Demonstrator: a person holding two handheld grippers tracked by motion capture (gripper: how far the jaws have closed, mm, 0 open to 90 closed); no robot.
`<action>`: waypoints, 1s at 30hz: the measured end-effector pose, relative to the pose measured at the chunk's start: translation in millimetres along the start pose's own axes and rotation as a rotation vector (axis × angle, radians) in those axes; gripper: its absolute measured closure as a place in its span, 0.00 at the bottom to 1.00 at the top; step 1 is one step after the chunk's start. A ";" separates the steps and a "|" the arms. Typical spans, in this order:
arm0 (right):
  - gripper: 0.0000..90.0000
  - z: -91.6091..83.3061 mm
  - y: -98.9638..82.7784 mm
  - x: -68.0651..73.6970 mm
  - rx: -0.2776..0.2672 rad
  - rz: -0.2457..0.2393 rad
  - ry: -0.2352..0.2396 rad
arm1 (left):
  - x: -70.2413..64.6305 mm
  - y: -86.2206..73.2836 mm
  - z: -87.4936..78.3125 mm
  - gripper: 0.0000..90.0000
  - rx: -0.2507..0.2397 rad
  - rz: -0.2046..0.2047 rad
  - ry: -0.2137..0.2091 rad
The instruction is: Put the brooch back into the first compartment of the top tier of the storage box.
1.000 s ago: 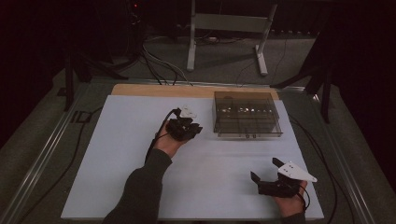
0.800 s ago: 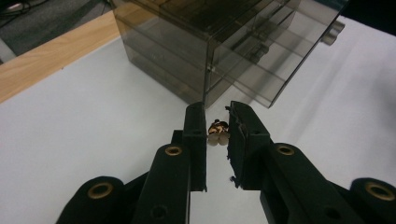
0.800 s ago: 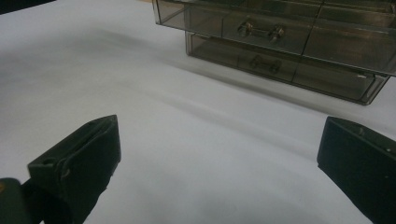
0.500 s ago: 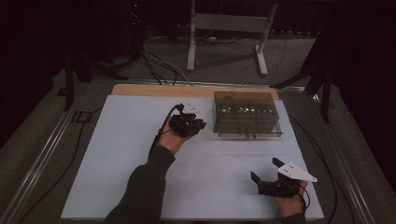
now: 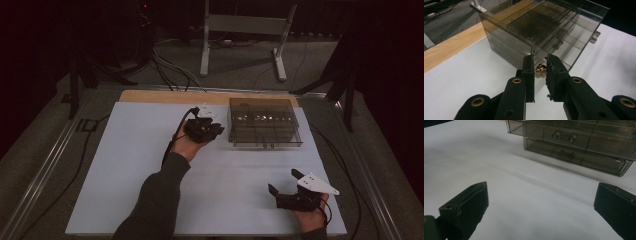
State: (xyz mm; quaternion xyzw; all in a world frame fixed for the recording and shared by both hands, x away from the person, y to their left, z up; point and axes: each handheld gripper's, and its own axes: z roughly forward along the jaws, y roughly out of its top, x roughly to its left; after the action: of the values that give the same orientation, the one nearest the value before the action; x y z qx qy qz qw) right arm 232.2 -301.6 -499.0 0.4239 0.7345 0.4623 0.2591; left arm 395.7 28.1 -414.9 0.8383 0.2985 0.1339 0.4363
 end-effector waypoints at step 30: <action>0.00 1.3 0.5 0.2 -0.001 -0.002 0.005 | -7.7 17.9 20.8 0.87 -0.014 -0.015 -0.038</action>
State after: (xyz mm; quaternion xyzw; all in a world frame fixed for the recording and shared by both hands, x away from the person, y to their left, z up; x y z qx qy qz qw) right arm 233.4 -300.7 -499.1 0.4217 0.7354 0.4635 0.2579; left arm 406.6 1.8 -412.2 0.8355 0.2953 0.1166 0.4485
